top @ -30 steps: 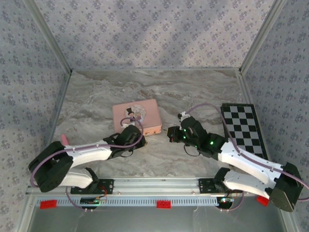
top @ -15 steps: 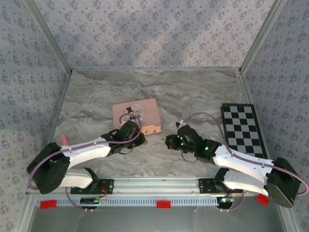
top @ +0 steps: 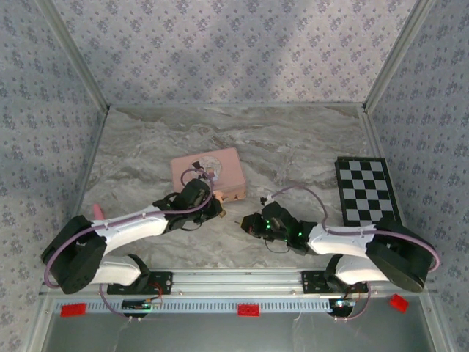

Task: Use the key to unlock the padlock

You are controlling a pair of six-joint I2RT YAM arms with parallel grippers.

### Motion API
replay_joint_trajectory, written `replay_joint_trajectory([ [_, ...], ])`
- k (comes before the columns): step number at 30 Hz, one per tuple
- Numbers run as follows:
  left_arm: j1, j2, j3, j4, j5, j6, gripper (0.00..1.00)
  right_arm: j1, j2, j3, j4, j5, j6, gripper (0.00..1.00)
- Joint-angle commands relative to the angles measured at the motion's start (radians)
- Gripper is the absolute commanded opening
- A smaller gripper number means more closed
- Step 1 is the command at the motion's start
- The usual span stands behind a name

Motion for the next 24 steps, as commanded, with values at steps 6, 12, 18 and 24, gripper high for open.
replay_joint_trajectory([
  [6,0.015,-0.018,0.022,0.106,0.023,-0.08,0.12,-0.004,0.123,-0.046,0.34,0.012,0.173,0.0],
  [12,0.033,-0.045,-0.009,0.158,0.027,-0.14,0.12,-0.015,0.241,-0.056,0.519,-0.002,0.243,0.0],
  [18,0.051,-0.067,-0.034,0.165,0.026,-0.16,0.12,-0.025,0.315,-0.068,0.651,-0.009,0.28,0.0],
  [24,0.067,-0.089,-0.053,0.173,0.025,-0.169,0.11,-0.028,0.323,-0.069,0.655,-0.023,0.282,0.0],
])
